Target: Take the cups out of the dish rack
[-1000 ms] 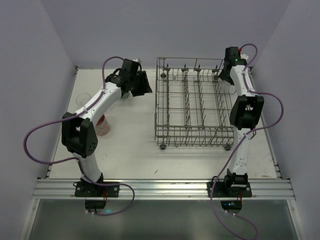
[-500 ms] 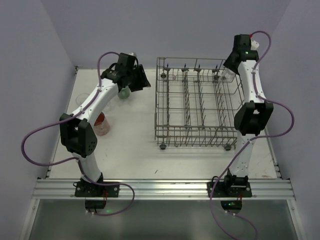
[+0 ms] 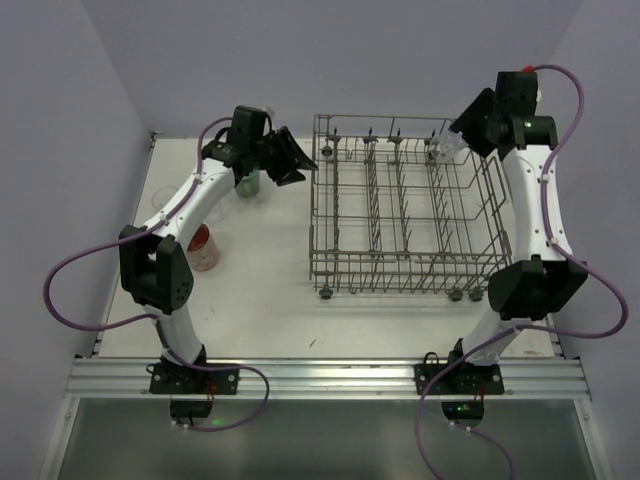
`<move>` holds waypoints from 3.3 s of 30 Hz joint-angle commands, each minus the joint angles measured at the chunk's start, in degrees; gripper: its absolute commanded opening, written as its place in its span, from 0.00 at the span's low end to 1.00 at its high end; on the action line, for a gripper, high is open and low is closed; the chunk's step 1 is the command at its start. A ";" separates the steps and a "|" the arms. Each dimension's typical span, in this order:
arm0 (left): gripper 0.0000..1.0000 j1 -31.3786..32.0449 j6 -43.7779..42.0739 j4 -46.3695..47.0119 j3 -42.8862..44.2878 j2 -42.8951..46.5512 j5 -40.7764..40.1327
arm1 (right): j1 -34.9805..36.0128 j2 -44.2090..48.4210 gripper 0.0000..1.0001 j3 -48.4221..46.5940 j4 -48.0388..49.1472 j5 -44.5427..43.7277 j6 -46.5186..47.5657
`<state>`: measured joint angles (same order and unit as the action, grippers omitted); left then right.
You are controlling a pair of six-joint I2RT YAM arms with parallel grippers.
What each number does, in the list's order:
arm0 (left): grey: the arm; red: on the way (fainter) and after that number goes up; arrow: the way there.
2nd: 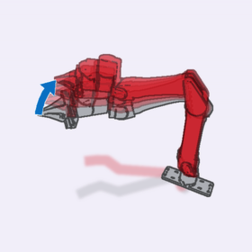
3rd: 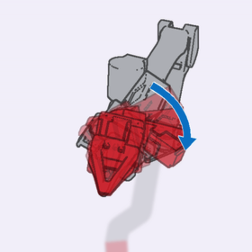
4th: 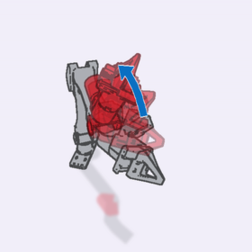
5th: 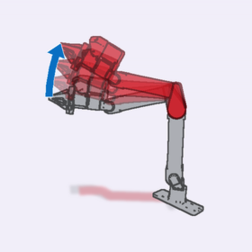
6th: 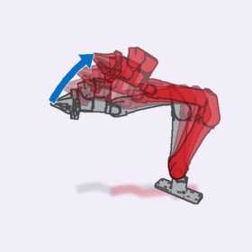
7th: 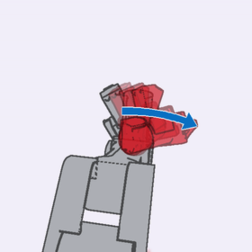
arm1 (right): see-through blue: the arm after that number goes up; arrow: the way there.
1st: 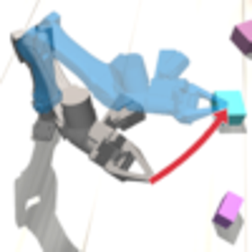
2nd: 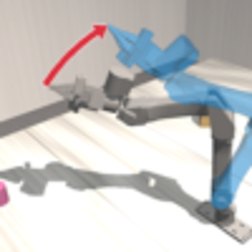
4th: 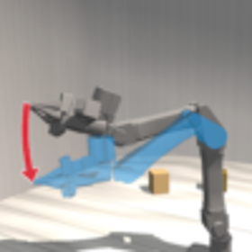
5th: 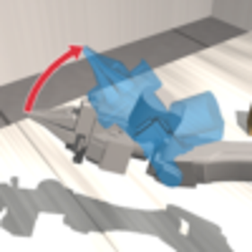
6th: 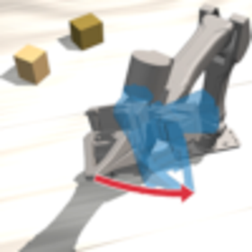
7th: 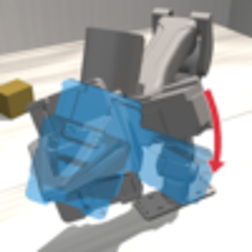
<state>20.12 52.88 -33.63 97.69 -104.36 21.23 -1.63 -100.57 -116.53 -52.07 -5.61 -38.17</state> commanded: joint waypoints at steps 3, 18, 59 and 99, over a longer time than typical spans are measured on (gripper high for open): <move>0.50 -0.78 13.70 15.23 -4.34 0.21 18.02 | 0.75 6.61 0.00 7.28 5.23 21.32 -5.32; 0.52 0.36 34.21 54.80 -13.93 -0.41 28.78 | 3.74 6.18 0.00 15.27 16.73 53.49 -14.73; 0.00 3.00 49.25 73.80 -17.44 -1.12 28.86 | 11.65 1.43 0.54 18.36 24.74 58.69 -16.59; 0.00 -1.22 -19.92 -12.51 -28.34 18.23 -32.12 | 7.34 22.17 0.99 32.50 3.56 41.55 2.05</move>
<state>18.90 35.05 -46.96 70.70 -84.66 -3.33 5.41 -81.06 -83.26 -45.58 38.37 -38.41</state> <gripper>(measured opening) 0.114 0.990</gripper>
